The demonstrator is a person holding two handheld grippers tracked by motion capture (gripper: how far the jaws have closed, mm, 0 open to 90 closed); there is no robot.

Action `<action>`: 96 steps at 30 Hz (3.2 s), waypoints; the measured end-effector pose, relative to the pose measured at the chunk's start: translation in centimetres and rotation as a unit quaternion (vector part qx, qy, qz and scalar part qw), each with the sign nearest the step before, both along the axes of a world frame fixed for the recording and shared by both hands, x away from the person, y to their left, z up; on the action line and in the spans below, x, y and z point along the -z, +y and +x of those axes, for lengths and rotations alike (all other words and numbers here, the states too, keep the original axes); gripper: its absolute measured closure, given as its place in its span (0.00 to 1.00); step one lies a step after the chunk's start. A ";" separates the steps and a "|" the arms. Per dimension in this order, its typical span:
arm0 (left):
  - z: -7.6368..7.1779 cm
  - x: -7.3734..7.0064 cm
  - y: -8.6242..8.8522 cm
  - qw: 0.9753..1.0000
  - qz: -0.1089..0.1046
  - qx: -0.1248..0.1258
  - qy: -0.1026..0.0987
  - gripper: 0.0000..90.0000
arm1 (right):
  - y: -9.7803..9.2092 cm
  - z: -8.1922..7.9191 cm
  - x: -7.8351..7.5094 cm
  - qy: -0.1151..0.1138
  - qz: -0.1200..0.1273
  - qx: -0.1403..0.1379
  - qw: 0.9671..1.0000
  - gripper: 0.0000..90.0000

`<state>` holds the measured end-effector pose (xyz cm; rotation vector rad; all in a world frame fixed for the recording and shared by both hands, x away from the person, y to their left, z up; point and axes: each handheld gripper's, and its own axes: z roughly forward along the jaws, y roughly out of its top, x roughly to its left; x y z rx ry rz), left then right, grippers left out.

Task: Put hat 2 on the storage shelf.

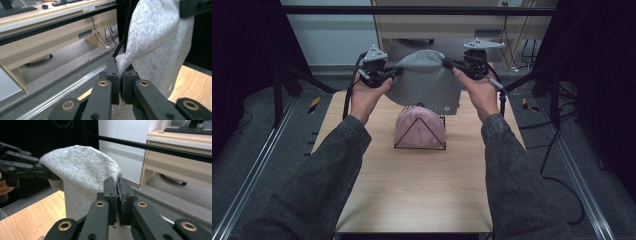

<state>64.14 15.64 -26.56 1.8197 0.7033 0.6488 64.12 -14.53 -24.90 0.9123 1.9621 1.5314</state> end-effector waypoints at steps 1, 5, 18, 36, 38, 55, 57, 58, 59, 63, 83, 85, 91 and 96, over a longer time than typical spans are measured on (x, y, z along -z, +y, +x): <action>-0.1 0.2 0.4 1.000 0.001 -0.002 0.003 0.97 | 0.4 0.1 0.3 0.002 -0.001 -0.004 1.000 0.97; -0.2 0.9 0.8 1.000 0.009 -0.004 0.014 0.97 | 1.1 0.2 1.0 0.010 -0.008 -0.009 1.000 0.97; -0.3 4.5 1.1 0.998 0.026 -0.004 0.052 0.97 | 1.8 0.3 3.7 0.034 -0.028 -0.009 0.999 0.97; -0.1 7.6 1.0 0.995 0.050 0.003 0.086 0.97 | 2.0 0.8 6.8 0.074 -0.055 -0.017 0.996 0.96; -0.1 7.8 1.0 0.995 0.053 0.004 0.088 0.97 | 2.1 0.9 7.2 0.078 -0.060 -0.018 0.995 0.96; -0.3 9.4 0.8 0.992 0.066 0.006 0.104 0.97 | 2.2 1.2 8.6 0.097 -0.075 -0.018 0.992 0.96; -0.3 9.6 0.8 0.992 0.067 0.007 0.105 0.97 | 2.3 1.2 8.8 0.099 -0.075 -0.018 0.992 0.96; -0.3 9.7 0.8 0.992 0.067 0.006 0.106 0.97 | 2.3 1.2 8.9 0.100 -0.075 -0.017 0.992 0.96; -0.3 9.8 0.8 0.992 0.066 0.005 0.108 0.97 | 2.3 1.2 8.9 0.100 -0.078 -0.019 0.992 0.96; -0.3 10.2 0.8 0.992 0.066 0.003 0.111 0.97 | 2.3 1.2 9.2 0.103 -0.079 -0.017 0.991 0.96; -0.3 12.0 0.5 0.988 0.071 -0.003 0.134 0.95 | 2.1 1.0 11.6 0.132 -0.085 -0.009 0.988 0.94; -0.3 12.0 0.4 0.989 0.070 -0.007 0.133 0.90 | 2.0 1.0 11.7 0.133 -0.079 -0.010 0.988 0.85; -0.6 11.8 0.8 0.990 0.053 -0.029 0.126 0.72 | 1.6 0.5 11.2 0.123 -0.062 0.008 0.990 0.53; -1.2 10.5 1.7 0.993 0.021 -0.042 0.104 0.56 | 0.9 0.0 9.9 0.094 -0.042 0.031 0.994 0.38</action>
